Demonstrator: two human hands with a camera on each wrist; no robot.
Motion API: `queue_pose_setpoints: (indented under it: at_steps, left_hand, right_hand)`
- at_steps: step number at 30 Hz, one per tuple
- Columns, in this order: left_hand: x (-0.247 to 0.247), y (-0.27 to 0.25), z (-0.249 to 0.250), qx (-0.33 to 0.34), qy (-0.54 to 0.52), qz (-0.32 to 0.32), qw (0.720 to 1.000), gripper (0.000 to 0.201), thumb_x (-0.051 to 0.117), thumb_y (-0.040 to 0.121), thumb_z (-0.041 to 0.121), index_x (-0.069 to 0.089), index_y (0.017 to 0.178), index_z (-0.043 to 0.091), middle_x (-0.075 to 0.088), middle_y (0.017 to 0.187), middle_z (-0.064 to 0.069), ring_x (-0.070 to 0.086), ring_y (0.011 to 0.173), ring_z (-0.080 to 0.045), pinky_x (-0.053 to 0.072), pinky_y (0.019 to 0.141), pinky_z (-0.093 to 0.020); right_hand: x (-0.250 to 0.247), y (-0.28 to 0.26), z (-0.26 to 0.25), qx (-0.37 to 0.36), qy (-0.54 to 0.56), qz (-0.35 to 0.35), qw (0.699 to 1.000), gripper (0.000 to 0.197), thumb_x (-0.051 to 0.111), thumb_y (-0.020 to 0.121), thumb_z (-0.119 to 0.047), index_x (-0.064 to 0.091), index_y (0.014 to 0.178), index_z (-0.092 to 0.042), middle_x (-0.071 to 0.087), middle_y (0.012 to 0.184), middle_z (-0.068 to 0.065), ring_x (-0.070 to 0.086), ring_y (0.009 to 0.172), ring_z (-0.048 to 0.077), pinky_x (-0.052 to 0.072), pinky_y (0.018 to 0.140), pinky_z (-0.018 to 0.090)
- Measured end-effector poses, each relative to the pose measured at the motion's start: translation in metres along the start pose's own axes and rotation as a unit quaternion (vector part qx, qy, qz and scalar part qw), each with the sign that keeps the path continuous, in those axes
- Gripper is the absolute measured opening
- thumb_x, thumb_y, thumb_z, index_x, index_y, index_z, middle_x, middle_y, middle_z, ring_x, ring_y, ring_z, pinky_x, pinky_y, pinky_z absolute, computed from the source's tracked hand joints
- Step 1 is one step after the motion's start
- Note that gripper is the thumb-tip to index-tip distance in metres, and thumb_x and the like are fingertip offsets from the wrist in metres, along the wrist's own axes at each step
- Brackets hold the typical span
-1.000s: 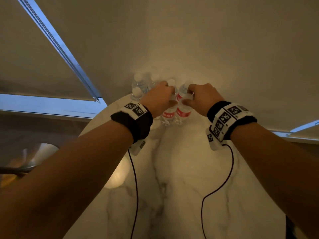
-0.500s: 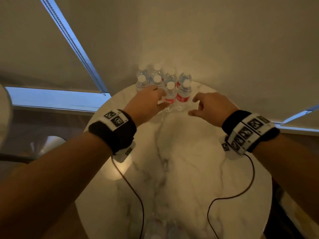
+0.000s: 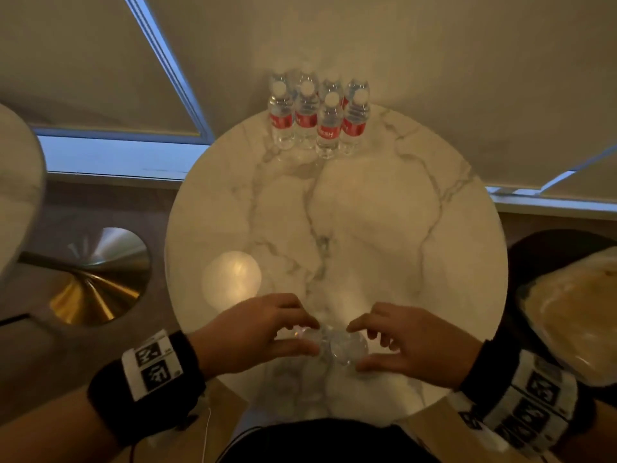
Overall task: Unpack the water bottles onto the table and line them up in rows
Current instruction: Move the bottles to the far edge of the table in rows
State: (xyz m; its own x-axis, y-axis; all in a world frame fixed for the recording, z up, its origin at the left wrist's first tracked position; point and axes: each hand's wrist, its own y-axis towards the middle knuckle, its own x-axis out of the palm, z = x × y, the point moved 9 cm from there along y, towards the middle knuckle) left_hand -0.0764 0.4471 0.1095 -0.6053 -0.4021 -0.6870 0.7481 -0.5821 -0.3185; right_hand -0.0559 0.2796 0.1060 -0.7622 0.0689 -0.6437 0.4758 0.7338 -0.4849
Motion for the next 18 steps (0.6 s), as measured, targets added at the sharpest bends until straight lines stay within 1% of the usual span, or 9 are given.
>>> queue_pose_setpoints:
  at_steps: [2, 4, 6, 8, 11, 13, 15, 17, 18]
  left_hand:
    - [0.016, -0.002, 0.002, 0.000, 0.011, -0.016, 1.000, 0.052, 0.055, 0.089, 0.068, 0.055, 0.133, 0.042, 0.050, 0.123, 0.018, 0.055, 0.099, 0.003, 0.051, 0.082, -0.014]
    - [0.022, 0.003, 0.003, 0.002, 0.023, -0.017, 1.000, 0.048, 0.061, 0.090, 0.058, 0.054, 0.134, 0.039, 0.048, 0.125, 0.014, 0.052, 0.095, 0.000, 0.052, 0.083, -0.017]
    - [0.022, 0.011, 0.004, 0.007, 0.021, -0.005, 1.000, 0.041, 0.066, 0.092, 0.045, 0.058, 0.130, 0.033, 0.050, 0.121, 0.010, 0.054, 0.090, -0.003, 0.053, 0.081, -0.021]
    - [0.019, 0.022, 0.006, 0.009, 0.028, 0.003, 1.000, 0.038, 0.067, 0.093, 0.040, 0.059, 0.128, 0.027, 0.051, 0.119, 0.009, 0.059, 0.089, -0.007, 0.055, 0.080, -0.024]
    - [0.010, 0.045, 0.005, -0.011, 0.033, -0.004, 0.999, 0.039, 0.066, 0.093, 0.041, 0.058, 0.127, 0.024, 0.050, 0.119, 0.008, 0.061, 0.088, -0.009, 0.055, 0.081, -0.026]
    - [-0.002, 0.066, 0.005, -0.009, 0.030, 0.011, 0.999, 0.038, 0.067, 0.093, 0.038, 0.060, 0.126, 0.021, 0.052, 0.117, 0.004, 0.061, 0.089, -0.013, 0.054, 0.082, -0.029]
    - [-0.017, 0.092, 0.005, 0.000, 0.040, 0.032, 0.999, 0.038, 0.069, 0.092, 0.034, 0.061, 0.124, 0.017, 0.053, 0.116, -0.002, 0.062, 0.089, -0.019, 0.053, 0.081, -0.034]
    - [-0.033, 0.125, 0.004, 0.005, 0.056, 0.051, 0.997, 0.037, 0.071, 0.091, 0.030, 0.062, 0.122, 0.014, 0.054, 0.114, -0.007, 0.061, 0.088, -0.025, 0.052, 0.081, -0.038]
    - [-0.043, 0.143, 0.003, 0.008, 0.060, 0.061, 0.996, 0.036, 0.072, 0.090, 0.028, 0.062, 0.121, 0.013, 0.054, 0.112, -0.009, 0.061, 0.087, -0.027, 0.051, 0.081, -0.040]
  right_hand:
    - [0.021, 0.000, -0.004, -0.011, -0.032, -0.007, 0.999, 0.055, 0.048, 0.082, -0.073, 0.044, 0.129, -0.044, 0.049, 0.111, -0.013, 0.058, 0.088, 0.009, 0.051, 0.077, 0.028]
    - [0.032, 0.004, -0.007, -0.015, -0.081, 0.010, 0.997, 0.050, 0.047, 0.088, -0.064, 0.043, 0.131, -0.038, 0.047, 0.114, -0.006, 0.058, 0.088, 0.019, 0.050, 0.076, 0.034]
    - [0.032, 0.008, -0.009, -0.014, -0.094, 0.032, 0.995, 0.041, 0.046, 0.093, -0.054, 0.047, 0.127, -0.031, 0.048, 0.112, -0.003, 0.058, 0.087, 0.022, 0.049, 0.073, 0.037]
    - [0.024, 0.008, -0.006, -0.003, -0.084, 0.054, 0.995, 0.036, 0.046, 0.095, -0.050, 0.051, 0.121, -0.026, 0.050, 0.109, -0.003, 0.058, 0.083, 0.021, 0.049, 0.071, 0.036]
    - [-0.004, 0.007, 0.012, 0.038, -0.062, 0.087, 0.994, 0.034, 0.050, 0.094, -0.048, 0.054, 0.118, -0.025, 0.053, 0.106, -0.003, 0.059, 0.078, 0.021, 0.048, 0.070, 0.032]
    - [-0.029, 0.009, 0.031, 0.071, -0.065, 0.106, 0.990, 0.033, 0.054, 0.093, -0.045, 0.056, 0.118, -0.024, 0.054, 0.106, -0.002, 0.060, 0.079, 0.021, 0.044, 0.069, 0.028]
    - [-0.059, 0.015, 0.052, 0.098, -0.076, 0.133, 0.983, 0.032, 0.058, 0.092, -0.042, 0.058, 0.117, -0.022, 0.056, 0.104, 0.000, 0.061, 0.080, 0.023, 0.042, 0.069, 0.029]
    - [-0.092, 0.024, 0.075, 0.127, -0.094, 0.161, 0.974, 0.032, 0.061, 0.091, -0.038, 0.059, 0.116, -0.020, 0.056, 0.103, 0.004, 0.061, 0.087, 0.028, 0.041, 0.071, 0.034]
    - [-0.110, 0.029, 0.089, 0.147, -0.101, 0.171, 0.969, 0.032, 0.061, 0.090, -0.037, 0.058, 0.117, -0.020, 0.056, 0.104, 0.005, 0.060, 0.091, 0.030, 0.040, 0.072, 0.034]
